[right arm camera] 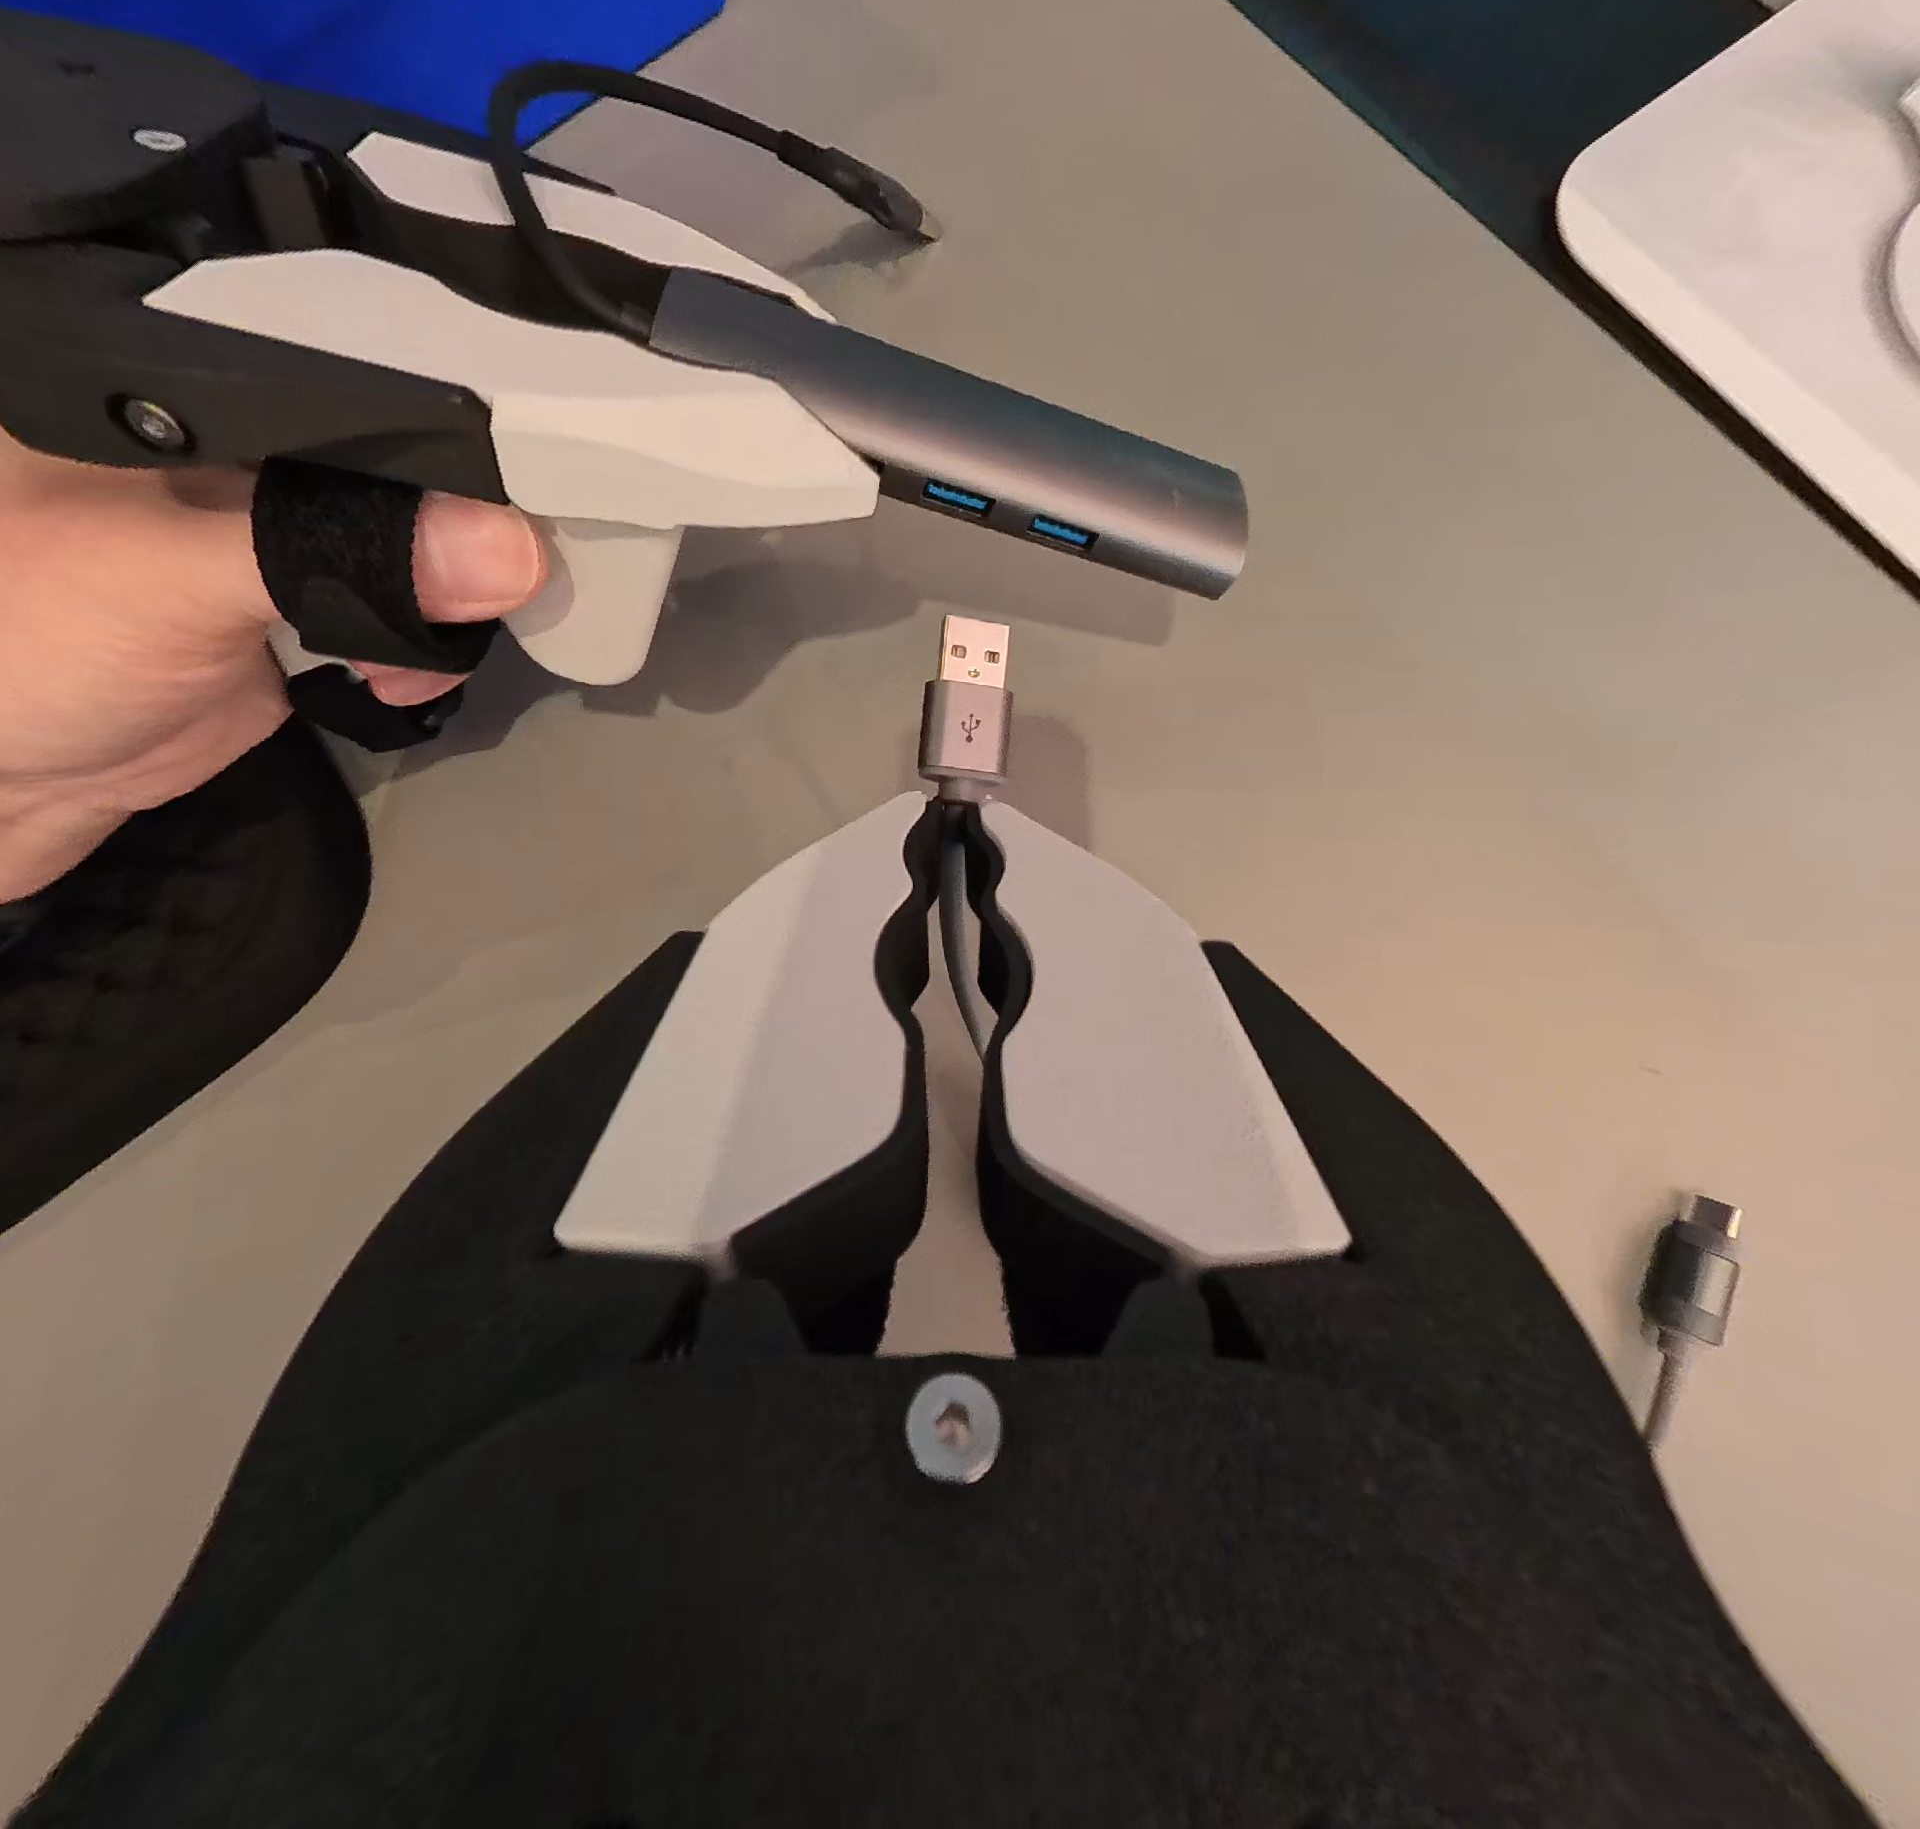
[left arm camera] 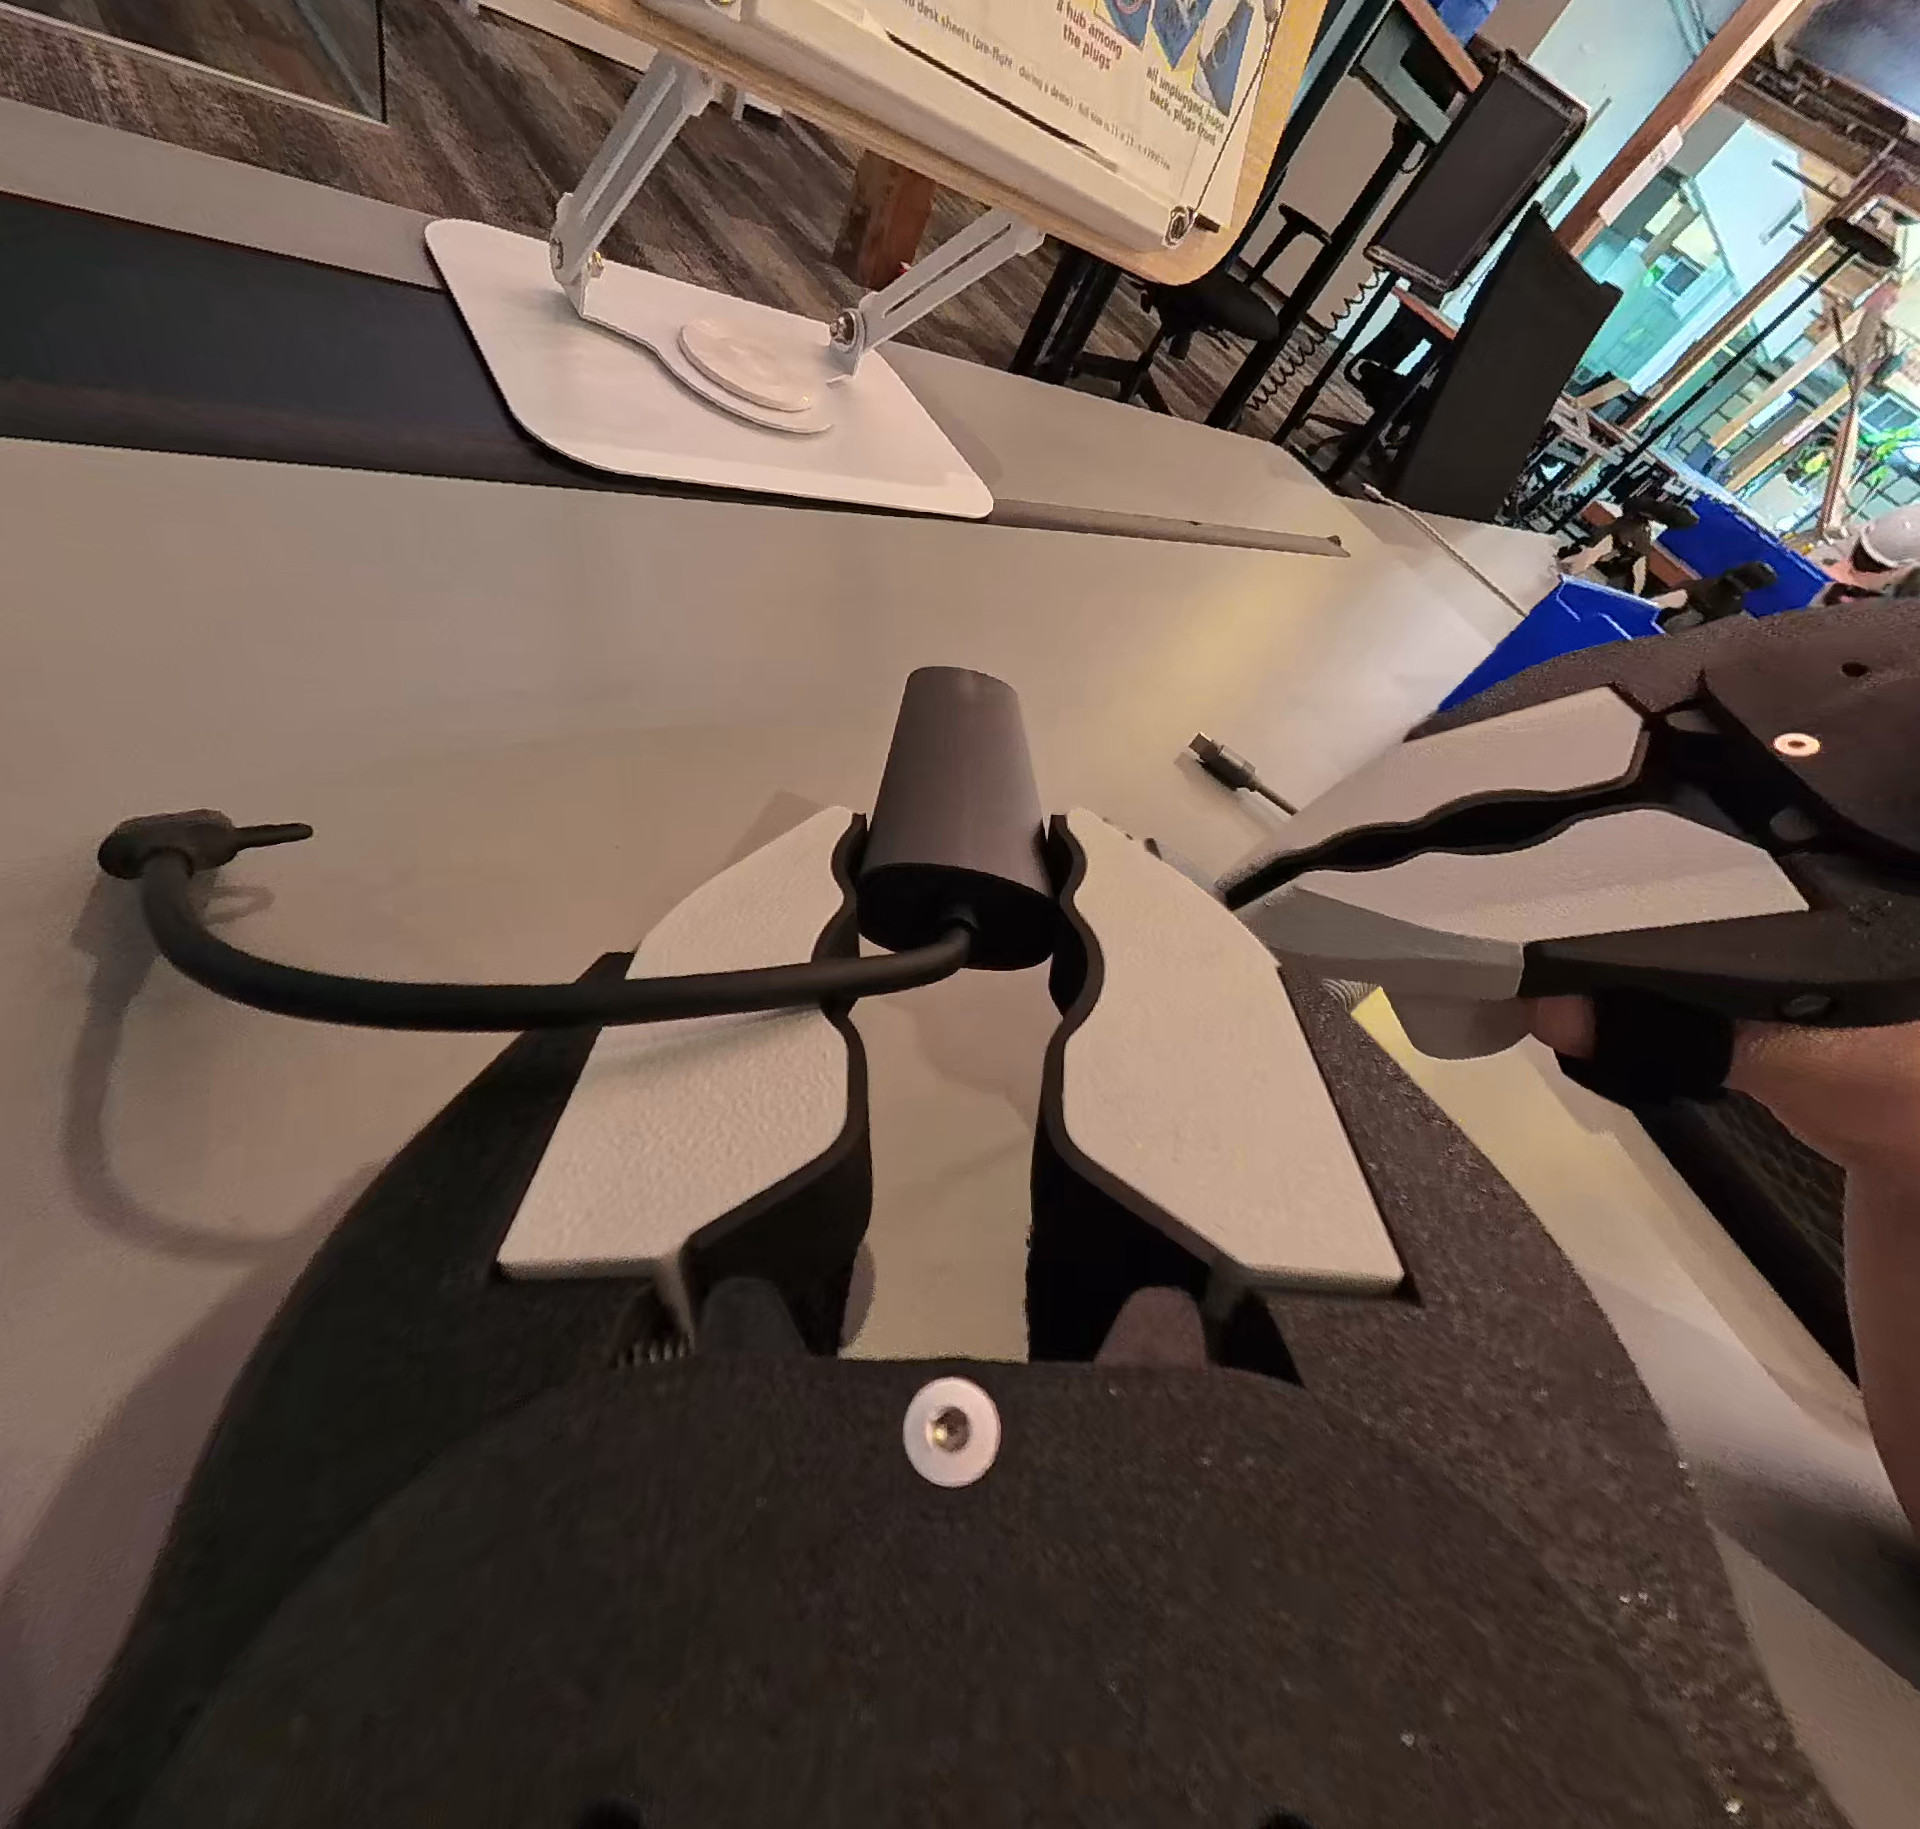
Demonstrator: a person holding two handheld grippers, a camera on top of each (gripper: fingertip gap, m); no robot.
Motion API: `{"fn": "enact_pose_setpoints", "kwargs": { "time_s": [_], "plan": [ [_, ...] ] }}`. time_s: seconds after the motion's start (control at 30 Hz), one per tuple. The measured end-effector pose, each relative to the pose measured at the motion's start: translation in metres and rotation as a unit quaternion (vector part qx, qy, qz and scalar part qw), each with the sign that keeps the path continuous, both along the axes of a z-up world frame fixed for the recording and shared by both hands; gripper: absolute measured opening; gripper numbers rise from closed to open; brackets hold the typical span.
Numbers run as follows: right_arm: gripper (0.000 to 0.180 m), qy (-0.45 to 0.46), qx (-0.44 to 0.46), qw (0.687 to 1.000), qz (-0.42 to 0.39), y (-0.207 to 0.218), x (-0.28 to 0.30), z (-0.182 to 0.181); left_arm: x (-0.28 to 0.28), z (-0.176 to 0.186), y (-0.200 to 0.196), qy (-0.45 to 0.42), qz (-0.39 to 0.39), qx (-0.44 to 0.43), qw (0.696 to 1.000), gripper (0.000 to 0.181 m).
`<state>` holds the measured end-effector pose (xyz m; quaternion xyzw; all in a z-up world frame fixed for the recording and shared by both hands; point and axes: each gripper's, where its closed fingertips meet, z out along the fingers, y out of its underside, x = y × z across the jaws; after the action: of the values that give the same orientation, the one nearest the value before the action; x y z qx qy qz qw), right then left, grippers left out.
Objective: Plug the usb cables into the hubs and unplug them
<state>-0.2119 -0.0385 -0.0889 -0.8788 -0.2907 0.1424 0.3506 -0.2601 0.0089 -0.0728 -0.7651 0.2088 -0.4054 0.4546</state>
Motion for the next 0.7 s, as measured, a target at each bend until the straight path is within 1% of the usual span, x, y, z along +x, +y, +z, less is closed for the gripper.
{"fn": "enact_pose_setpoints", "kwargs": {
  "time_s": [0.43,0.7],
  "plan": [
    [0.003,0.019,-0.030,0.999,0.007,0.0074,-0.0057,-0.0009,0.0055,-0.0088,-0.0003,0.025,-0.001,0.006,1.000,0.032],
    [0.003,0.036,-0.046,0.998,0.007,0.0085,-0.0053,-0.0031,0.0064,-0.0075,-0.0013,0.031,-0.004,0.013,0.999,0.032]
  ]
}}
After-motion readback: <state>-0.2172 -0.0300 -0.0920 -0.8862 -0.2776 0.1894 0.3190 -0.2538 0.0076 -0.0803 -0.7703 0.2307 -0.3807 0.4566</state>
